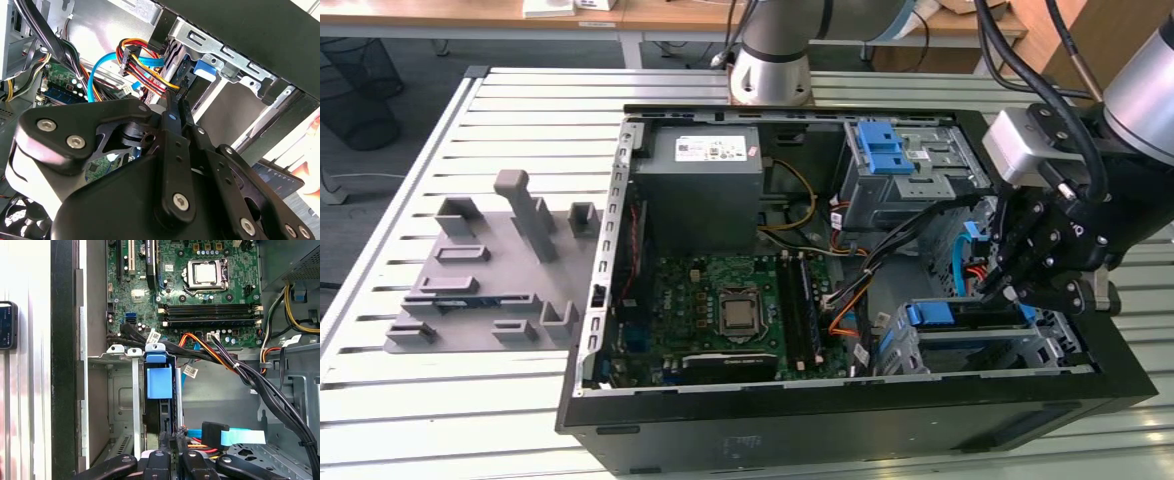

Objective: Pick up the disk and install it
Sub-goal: 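Insert the first disk wire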

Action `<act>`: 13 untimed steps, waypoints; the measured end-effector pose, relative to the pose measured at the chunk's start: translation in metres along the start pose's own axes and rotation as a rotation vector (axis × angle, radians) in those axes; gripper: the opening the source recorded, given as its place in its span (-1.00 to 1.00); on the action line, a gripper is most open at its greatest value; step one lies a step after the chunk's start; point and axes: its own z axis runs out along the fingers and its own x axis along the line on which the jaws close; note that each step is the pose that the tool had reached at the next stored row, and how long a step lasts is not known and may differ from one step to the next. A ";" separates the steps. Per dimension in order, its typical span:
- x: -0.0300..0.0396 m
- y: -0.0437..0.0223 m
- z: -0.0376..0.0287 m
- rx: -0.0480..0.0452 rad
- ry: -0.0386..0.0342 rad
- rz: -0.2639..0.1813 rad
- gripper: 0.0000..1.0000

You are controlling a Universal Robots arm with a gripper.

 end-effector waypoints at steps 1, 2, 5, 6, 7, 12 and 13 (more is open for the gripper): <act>0.0000 0.0000 0.0000 0.0000 0.0000 0.000 -0.68; 0.0000 0.0000 0.0000 0.0000 0.0000 0.000 -0.68; 0.0000 0.0000 0.0000 0.0000 -0.0001 0.000 -0.68; 0.0000 0.0000 -0.0002 0.0000 -0.0001 0.000 -0.68; 0.0001 0.0000 -0.0006 0.0000 0.0001 0.000 -0.68; 0.0000 -0.0001 -0.0012 -0.0001 -0.0020 -0.003 -0.68; 0.0001 -0.0001 -0.0012 -0.0001 -0.0019 -0.003 -0.68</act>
